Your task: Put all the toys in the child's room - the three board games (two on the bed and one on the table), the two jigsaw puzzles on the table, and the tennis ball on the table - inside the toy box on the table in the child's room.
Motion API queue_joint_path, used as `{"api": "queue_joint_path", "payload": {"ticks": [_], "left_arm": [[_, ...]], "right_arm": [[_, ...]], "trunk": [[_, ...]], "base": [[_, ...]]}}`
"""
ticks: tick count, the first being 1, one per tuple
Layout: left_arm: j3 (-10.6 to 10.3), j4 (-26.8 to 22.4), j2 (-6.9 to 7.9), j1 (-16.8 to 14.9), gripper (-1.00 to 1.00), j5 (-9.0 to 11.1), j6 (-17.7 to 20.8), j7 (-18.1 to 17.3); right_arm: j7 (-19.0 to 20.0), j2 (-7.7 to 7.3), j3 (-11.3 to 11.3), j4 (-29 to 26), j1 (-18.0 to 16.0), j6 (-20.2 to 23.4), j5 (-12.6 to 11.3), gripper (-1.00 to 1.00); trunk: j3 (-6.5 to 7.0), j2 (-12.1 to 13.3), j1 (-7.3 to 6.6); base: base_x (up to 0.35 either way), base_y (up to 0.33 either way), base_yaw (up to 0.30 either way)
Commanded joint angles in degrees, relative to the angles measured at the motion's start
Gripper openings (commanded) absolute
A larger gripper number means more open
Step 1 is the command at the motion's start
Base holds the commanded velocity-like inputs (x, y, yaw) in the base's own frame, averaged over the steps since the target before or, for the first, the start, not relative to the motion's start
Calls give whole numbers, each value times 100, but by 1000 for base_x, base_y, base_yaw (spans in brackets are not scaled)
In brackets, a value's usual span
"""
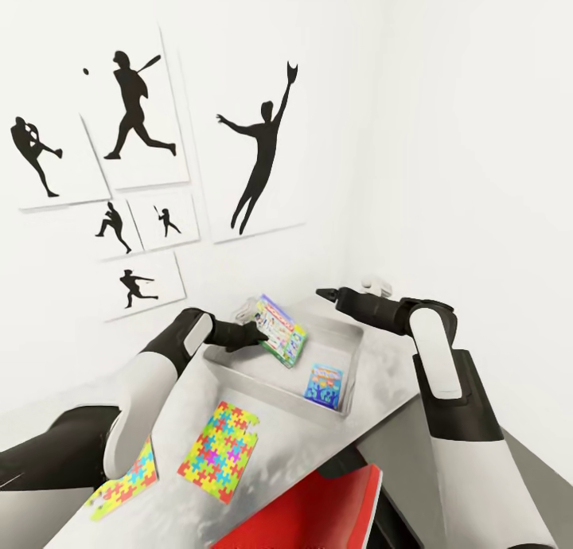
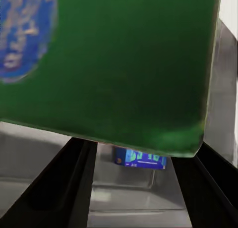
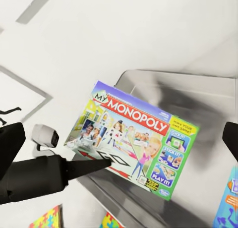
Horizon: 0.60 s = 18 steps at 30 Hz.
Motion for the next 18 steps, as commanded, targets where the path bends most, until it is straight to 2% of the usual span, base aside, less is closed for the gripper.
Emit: {"api": "queue_joint_path", "payload": {"ticks": [1,6,18], "left_arm": [[26,0,-19,-6,-100,6,17,71],[27,6,-53,-5,-100,-9,-6,216],[38,8,-72,-3,-100,3,-25,243]], "right_arm": [[-59,-8,0,-4,-6,15,-59,100],[-58,-27,0,-3,-6,15,-61,100],[-57,-32,0,-3,-5,15,-62,100]], "trunk": [[-22,-14,3],[-68,-14,3],[-179,-14,3]], "base": [[0,0,0],[0,0,0],[0,0,0]]}}
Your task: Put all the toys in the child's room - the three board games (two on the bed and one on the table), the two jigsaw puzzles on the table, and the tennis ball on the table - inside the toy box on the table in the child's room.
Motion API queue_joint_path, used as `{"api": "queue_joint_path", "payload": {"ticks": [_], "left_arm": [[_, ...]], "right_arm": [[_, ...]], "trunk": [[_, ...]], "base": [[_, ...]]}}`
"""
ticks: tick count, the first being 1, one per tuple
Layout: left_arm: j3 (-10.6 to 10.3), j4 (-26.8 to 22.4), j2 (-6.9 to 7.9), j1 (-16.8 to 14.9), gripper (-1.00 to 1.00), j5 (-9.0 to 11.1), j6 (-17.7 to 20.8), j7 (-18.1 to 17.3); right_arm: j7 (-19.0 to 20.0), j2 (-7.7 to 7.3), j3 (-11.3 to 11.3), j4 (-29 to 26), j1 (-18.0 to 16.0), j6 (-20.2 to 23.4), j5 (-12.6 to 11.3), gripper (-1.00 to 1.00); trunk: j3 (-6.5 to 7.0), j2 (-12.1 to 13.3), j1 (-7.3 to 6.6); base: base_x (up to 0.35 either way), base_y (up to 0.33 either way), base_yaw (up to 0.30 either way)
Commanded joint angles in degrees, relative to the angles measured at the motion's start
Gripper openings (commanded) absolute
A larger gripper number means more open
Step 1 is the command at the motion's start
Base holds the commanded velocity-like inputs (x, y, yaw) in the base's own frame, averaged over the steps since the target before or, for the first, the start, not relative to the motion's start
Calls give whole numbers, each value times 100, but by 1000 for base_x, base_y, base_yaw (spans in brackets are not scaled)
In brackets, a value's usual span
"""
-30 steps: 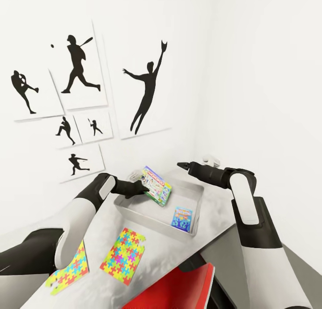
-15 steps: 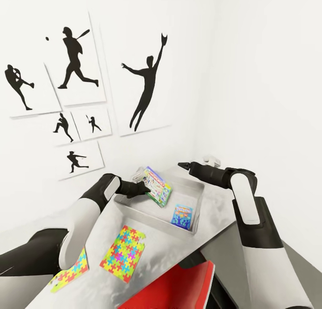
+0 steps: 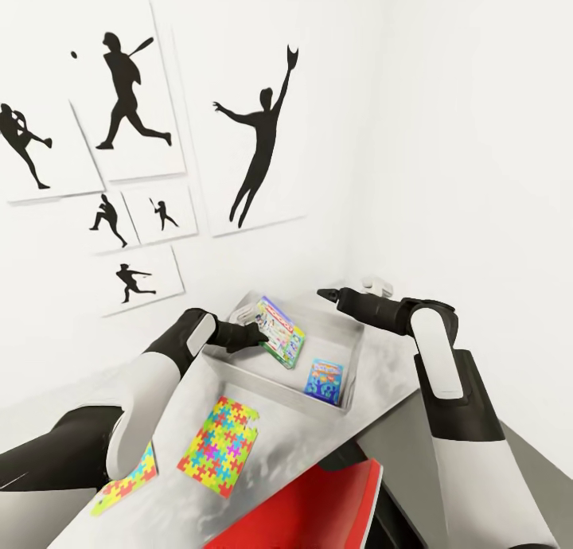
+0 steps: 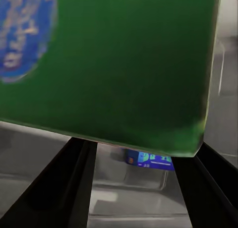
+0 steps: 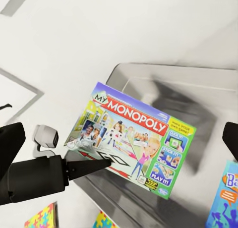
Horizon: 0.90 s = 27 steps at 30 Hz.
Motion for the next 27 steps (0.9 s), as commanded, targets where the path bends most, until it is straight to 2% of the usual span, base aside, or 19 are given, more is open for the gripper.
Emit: {"api": "queue_joint_path", "payload": {"ticks": [1,27], "left_arm": [[21,-4,-1,-5,-100,-8,27,-21],[53,-4,-26,-8,-100,23,-220,-64]], "right_arm": [[-60,1,0,-5,-4,15,-57,100],[-60,1,0,0,36,15,-57,100]], "trunk": [[-22,-13,3],[-262,-13,3]], "base": [[0,0,0],[0,0,0]]}}
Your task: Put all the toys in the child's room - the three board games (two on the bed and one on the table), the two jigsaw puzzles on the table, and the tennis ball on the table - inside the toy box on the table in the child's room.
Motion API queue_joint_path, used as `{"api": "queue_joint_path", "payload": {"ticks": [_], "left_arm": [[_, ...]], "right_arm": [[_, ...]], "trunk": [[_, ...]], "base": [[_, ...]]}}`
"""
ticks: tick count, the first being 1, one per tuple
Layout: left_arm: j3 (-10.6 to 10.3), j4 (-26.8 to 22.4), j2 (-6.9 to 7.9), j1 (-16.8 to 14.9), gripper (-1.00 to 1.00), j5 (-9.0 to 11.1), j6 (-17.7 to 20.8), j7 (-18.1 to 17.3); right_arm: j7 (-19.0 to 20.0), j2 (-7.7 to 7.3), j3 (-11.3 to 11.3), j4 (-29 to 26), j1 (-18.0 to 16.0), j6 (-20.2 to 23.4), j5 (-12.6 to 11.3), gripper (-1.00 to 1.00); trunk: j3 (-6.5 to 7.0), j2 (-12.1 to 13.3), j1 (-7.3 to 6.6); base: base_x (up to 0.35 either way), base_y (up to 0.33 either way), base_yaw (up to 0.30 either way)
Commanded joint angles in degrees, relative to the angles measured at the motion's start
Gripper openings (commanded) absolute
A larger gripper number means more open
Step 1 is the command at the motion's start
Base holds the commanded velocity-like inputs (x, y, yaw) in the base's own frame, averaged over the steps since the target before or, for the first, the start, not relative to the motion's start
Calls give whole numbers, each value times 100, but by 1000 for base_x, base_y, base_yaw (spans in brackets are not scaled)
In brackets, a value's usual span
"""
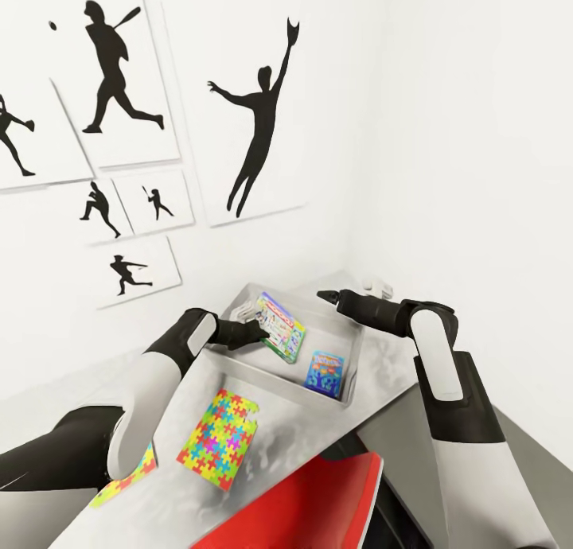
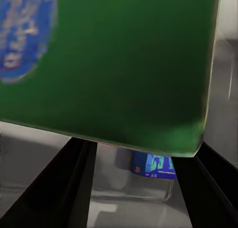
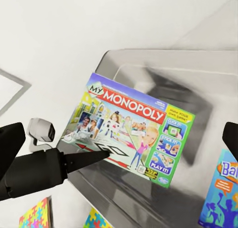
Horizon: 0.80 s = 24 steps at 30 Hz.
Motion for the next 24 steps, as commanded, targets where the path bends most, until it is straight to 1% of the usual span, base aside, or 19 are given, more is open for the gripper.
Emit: {"api": "queue_joint_path", "payload": {"ticks": [1,24], "left_arm": [[20,-4,-3,-3,-100,-13,31,-19],[54,-51,1,-9,-100,-11,24,-38]], "right_arm": [[-60,1,0,-5,-6,15,-57,100],[-60,2,1,-14,-6,15,-57,100]], "trunk": [[-21,-12,3],[-233,-12,3]], "base": [[0,0,0],[0,0,0]]}}
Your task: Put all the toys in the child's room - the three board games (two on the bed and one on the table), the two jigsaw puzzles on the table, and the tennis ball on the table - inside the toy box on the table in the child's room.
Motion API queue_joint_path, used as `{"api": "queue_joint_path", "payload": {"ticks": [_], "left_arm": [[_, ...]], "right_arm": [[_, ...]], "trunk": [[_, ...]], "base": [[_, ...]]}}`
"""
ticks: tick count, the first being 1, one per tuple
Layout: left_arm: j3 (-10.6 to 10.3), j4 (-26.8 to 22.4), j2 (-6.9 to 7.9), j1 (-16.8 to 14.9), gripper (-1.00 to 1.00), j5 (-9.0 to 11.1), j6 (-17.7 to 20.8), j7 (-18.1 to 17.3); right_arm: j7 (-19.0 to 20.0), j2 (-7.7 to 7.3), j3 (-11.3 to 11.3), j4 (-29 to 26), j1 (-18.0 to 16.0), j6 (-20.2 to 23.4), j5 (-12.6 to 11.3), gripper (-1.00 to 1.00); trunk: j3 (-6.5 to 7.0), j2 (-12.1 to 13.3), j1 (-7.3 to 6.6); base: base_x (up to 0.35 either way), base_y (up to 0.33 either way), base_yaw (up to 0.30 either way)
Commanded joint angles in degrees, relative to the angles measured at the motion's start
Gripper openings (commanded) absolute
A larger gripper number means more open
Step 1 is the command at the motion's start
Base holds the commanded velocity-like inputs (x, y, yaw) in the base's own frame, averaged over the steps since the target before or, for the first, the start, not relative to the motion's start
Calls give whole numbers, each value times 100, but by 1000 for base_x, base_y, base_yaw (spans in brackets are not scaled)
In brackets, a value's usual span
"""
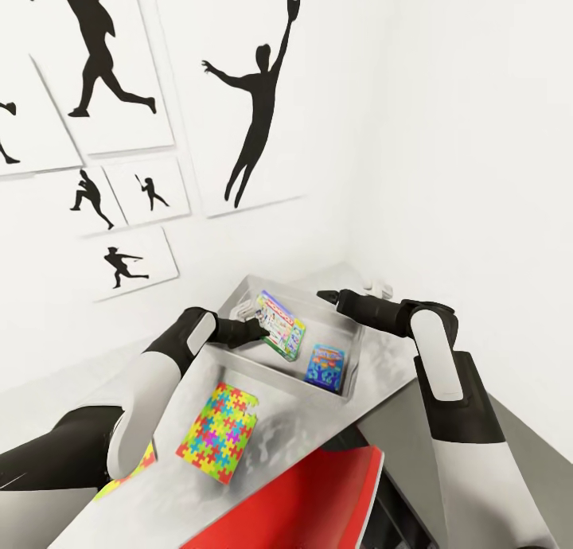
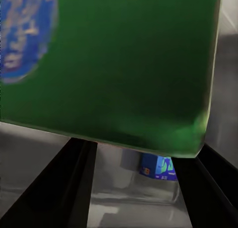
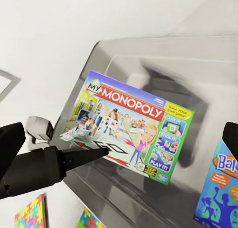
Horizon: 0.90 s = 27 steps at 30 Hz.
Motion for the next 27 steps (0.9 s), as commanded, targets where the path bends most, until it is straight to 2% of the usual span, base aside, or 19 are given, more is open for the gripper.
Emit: {"api": "queue_joint_path", "payload": {"ticks": [1,14,27], "left_arm": [[27,-11,-3,-5,-100,-10,30,-18],[27,-27,-3,-5,-100,-2,-242,-19],[27,-171,-44,-5,-100,-2,-236,-10]], "right_arm": [[-60,1,0,-5,-6,15,-57,100],[-60,6,11,-5,-6,15,-57,100],[-60,9,8,-5,3,15,-56,100]], "trunk": [[-21,-12,3],[-141,-12,3],[-208,-12,3]], "base": [[0,0,0],[0,0,0],[0,0,0]]}}
